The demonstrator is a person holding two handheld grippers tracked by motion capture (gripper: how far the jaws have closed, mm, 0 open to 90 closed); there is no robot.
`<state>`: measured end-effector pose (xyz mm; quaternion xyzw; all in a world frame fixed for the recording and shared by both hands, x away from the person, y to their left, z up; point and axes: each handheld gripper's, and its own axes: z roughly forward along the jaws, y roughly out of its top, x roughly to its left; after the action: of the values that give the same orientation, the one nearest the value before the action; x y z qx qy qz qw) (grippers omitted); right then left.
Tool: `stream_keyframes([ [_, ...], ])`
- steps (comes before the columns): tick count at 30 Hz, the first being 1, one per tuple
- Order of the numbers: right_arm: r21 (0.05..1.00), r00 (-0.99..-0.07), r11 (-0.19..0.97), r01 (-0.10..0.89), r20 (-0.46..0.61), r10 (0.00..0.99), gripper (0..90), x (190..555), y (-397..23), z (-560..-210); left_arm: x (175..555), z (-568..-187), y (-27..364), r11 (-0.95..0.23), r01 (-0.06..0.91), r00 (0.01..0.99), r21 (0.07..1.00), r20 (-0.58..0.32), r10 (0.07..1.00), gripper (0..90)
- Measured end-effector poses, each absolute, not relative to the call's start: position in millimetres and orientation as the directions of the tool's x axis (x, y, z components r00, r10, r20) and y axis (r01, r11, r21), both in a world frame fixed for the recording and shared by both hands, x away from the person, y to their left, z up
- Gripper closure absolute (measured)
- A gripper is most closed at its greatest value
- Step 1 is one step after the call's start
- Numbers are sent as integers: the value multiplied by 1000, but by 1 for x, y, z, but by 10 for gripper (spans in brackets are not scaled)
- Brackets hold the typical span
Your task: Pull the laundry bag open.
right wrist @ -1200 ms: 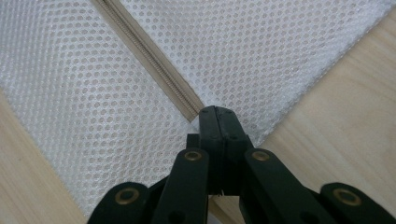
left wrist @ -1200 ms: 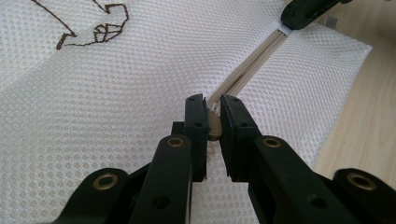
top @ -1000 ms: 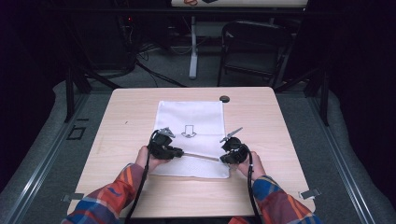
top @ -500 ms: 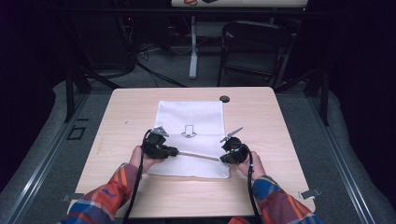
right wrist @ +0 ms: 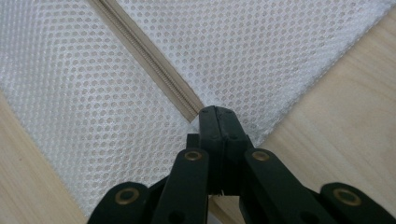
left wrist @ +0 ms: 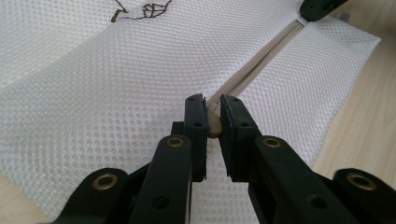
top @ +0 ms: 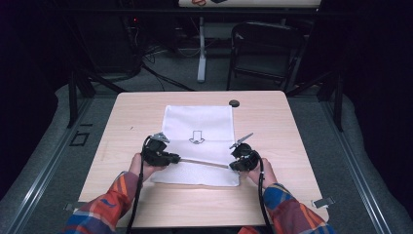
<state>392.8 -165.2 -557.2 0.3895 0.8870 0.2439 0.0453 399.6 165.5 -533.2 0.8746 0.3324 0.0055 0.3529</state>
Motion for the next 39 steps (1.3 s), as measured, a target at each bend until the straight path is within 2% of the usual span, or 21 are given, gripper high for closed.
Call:
stream_keyframes([
  [15,473,-684,567,675,113,720,900,393,-165,-558,398,-535,180,-508,603,754,615,-230,615,819],
  [20,448,-702,600,663,93,706,900,394,-165,-556,397,-534,180,-516,604,753,608,-223,618,819],
  [21,502,-662,532,682,116,740,900,390,-162,-560,397,-534,180,-518,606,752,604,-222,620,819],
  [24,456,-697,590,666,97,711,900,393,-165,-556,398,-536,182,-513,616,743,598,-223,631,819],
  [25,488,-675,552,676,111,729,900,391,-163,-559,398,-536,183,-516,616,743,595,-222,631,819],
  [28,472,-697,586,659,90,711,900,392,-164,-557,397,-537,186,-510,626,736,590,-230,637,819],
  [35,473,-698,586,658,90,710,900,392,-164,-558,395,-538,199,-495,648,714,578,-235,660,819],
  [36,472,-699,588,657,90,709,900,392,-164,-558,394,-538,201,-494,651,711,577,-235,663,859],
  [39,469,-700,589,658,94,708,900,393,-165,-557,394,-538,203,-489,655,709,575,-244,662,870],
])
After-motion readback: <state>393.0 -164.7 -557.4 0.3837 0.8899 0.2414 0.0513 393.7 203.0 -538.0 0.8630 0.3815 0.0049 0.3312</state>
